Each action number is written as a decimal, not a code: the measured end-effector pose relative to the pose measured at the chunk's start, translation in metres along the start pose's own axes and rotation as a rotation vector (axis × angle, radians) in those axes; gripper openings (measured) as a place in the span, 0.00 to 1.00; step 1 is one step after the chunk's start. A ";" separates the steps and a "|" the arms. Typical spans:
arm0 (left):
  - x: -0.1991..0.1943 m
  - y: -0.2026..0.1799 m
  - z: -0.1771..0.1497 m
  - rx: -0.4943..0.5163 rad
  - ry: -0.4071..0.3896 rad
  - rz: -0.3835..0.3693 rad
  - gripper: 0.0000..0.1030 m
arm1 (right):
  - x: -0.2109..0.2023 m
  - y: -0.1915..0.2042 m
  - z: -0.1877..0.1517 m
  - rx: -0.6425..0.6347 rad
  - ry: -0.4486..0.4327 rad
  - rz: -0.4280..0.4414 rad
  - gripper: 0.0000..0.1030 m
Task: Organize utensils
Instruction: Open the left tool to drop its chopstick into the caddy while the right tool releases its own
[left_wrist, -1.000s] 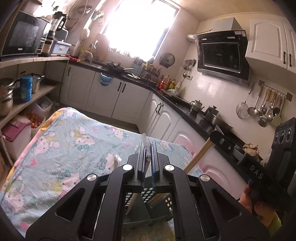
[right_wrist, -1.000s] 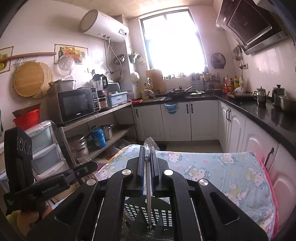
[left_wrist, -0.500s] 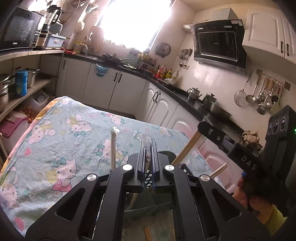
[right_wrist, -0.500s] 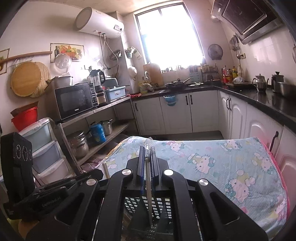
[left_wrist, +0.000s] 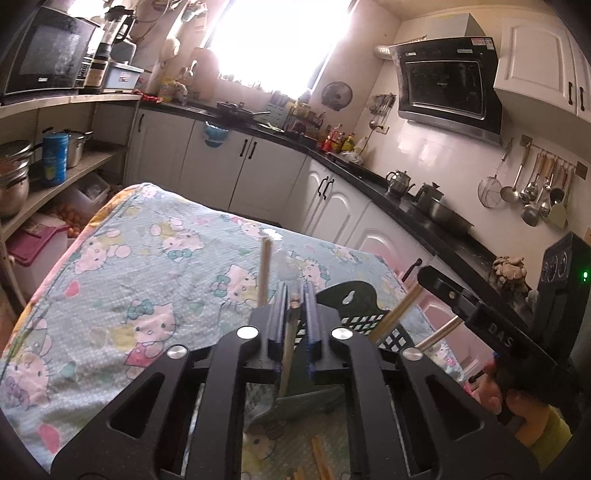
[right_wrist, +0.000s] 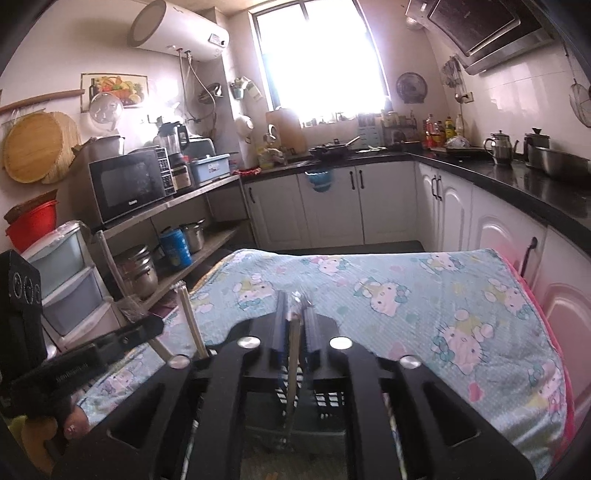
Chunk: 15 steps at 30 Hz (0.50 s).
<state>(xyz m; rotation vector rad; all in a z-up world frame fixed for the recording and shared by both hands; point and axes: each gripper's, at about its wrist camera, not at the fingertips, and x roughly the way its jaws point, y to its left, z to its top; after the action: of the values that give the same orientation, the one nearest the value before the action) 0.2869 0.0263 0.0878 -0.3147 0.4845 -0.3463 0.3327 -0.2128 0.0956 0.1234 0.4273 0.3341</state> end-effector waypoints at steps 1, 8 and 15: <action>-0.003 0.003 0.000 -0.005 -0.001 0.007 0.11 | -0.002 0.000 -0.002 0.000 0.002 -0.004 0.25; -0.018 0.007 -0.005 -0.011 -0.001 0.023 0.27 | -0.020 -0.003 -0.011 -0.002 0.021 -0.024 0.31; -0.033 0.008 -0.018 -0.026 0.004 0.044 0.44 | -0.038 -0.003 -0.021 -0.009 0.049 -0.026 0.38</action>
<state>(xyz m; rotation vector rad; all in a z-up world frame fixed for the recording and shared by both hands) 0.2520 0.0423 0.0830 -0.3280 0.4995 -0.2977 0.2917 -0.2276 0.0904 0.1008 0.4752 0.3139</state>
